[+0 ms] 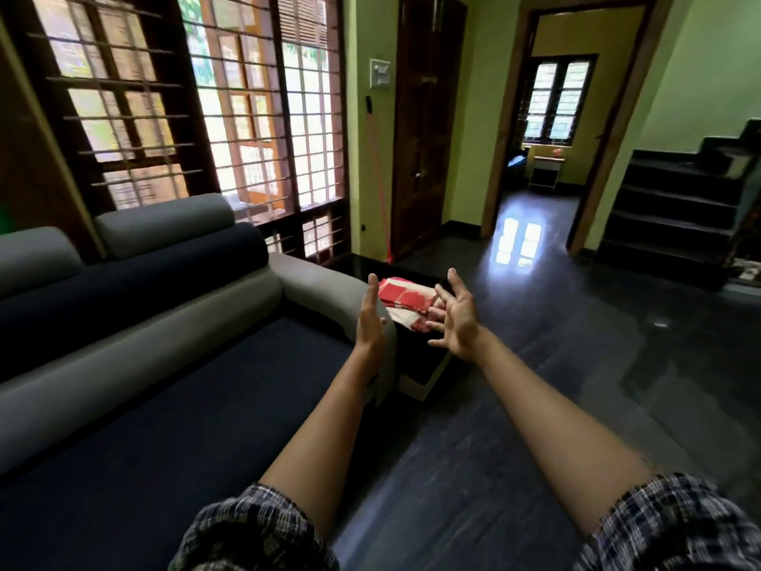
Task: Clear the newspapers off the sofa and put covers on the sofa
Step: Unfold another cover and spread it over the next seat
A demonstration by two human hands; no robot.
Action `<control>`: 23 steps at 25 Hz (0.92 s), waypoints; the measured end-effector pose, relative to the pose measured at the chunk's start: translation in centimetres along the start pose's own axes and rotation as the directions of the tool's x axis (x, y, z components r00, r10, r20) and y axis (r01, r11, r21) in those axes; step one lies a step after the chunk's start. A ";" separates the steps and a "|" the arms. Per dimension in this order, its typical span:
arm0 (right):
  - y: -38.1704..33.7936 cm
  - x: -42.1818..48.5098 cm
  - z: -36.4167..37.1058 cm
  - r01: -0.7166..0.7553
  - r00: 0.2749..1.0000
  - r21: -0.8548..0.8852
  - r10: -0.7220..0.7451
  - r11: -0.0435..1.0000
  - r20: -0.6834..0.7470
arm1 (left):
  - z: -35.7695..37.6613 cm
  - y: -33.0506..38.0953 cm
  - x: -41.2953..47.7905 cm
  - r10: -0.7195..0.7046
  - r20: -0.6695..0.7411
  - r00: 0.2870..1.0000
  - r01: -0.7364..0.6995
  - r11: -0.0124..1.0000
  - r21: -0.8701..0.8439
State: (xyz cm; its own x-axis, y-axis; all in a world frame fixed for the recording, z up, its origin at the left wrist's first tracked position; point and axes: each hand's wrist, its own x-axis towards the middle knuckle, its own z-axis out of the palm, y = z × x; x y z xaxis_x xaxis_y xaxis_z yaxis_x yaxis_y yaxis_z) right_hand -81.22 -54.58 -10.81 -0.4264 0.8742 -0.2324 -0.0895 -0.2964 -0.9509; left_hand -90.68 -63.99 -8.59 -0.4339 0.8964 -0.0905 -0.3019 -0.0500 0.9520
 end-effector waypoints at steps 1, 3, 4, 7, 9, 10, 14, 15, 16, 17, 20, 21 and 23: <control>-1.0 2.6 -1.0 -0.001 1.000 0.006 0.001 1.000 -0.010 | 1.5 0.3 2.6 -0.007 -0.006 1.000 0.007 1.000 -0.014; -2.5 7.0 -2.7 0.004 1.000 0.021 -0.003 1.000 -0.015 | 4.0 0.4 7.1 -0.024 -0.001 1.000 0.024 1.000 -0.003; -3.0 9.1 -3.8 0.002 1.000 0.027 -0.001 1.000 -0.016 | 5.1 -0.1 9.6 -0.030 0.020 0.999 0.030 1.000 0.003; -3.9 16.0 -7.3 -0.023 0.999 0.026 0.024 0.999 -0.033 | 8.1 -2.4 17.7 -0.081 0.002 0.997 0.081 0.997 0.014; -4.6 21.0 -9.8 -0.034 0.999 0.018 0.035 0.999 -0.034 | 10.5 -3.8 22.7 -0.116 0.012 0.993 0.116 0.993 -0.004; -5.0 23.2 -10.9 -0.038 0.999 0.010 0.038 0.999 -0.029 | 11.5 -4.2 24.7 -0.128 0.027 0.991 0.129 0.991 -0.031; -7.1 34.3 -16.2 -0.065 0.998 0.003 0.065 0.998 -0.026 | 17.0 -7.1 35.3 -0.103 -0.016 0.995 0.103 0.995 0.017; -7.6 36.9 -17.4 -0.086 0.996 0.000 0.086 0.996 -0.019 | 18.1 -7.7 37.9 -0.101 -0.035 0.994 0.102 0.994 0.024; -8.2 39.6 -18.6 -0.108 0.994 -0.002 0.108 0.994 -0.007 | 19.3 -8.1 40.5 -0.104 -0.057 0.993 0.105 0.994 0.020; -8.7 42.3 -19.7 -0.123 0.992 -0.007 0.123 0.992 0.002 | 20.4 -8.7 43.4 -0.095 -0.081 0.992 0.097 0.995 0.016; -9.7 49.6 -22.0 -0.143 0.990 -0.041 0.143 0.989 0.005 | 22.3 -10.2 50.5 -0.050 -0.133 0.990 0.057 0.997 0.049; -9.7 51.9 -22.5 -0.161 0.987 -0.039 0.162 0.986 0.012 | 22.6 -10.8 52.8 -0.055 -0.156 0.986 0.065 0.996 0.064; -9.2 56.3 -23.1 -0.198 0.979 -0.053 0.200 0.979 0.032 | 22.6 -12.5 57.4 -0.094 -0.205 0.974 0.107 0.993 0.057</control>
State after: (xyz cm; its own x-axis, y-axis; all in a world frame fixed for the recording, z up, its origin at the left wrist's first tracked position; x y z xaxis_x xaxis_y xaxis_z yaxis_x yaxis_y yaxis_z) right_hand -83.64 6.26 -19.92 -0.4643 0.7845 -0.4111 0.0442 -0.4431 -0.8954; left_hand -92.62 -1.95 -19.06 -0.5684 0.7879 -0.2371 -0.2978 0.0717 0.9519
